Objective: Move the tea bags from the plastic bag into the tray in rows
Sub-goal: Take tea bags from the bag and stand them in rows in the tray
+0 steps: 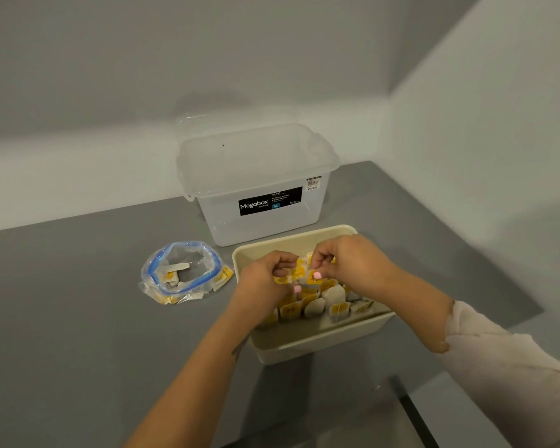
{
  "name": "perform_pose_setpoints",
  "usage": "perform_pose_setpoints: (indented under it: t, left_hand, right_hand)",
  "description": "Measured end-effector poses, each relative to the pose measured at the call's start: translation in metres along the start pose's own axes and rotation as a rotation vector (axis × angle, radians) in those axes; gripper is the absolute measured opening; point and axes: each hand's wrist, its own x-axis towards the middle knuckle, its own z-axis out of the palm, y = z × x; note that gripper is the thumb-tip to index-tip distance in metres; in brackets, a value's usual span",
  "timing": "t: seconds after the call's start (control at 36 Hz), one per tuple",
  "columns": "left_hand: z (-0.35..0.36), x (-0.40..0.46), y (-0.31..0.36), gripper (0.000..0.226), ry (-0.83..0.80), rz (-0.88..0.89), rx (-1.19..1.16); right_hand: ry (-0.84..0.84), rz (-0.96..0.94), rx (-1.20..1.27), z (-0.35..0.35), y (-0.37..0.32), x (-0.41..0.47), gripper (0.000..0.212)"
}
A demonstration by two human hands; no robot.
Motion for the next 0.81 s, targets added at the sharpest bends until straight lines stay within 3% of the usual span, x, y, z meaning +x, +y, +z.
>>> perform_pose_setpoints:
  t: [0.28,0.81]
  left_hand:
    - [-0.009,0.000,-0.015,0.028,0.338,0.043,0.116]
    - [-0.009,-0.006,-0.021,0.028,0.317,0.029,0.119]
  right_hand:
    - [-0.150,0.073,-0.216,0.024,0.008,-0.009,0.006]
    - [-0.151,0.134,-0.264,0.048,0.012,-0.003,0.007]
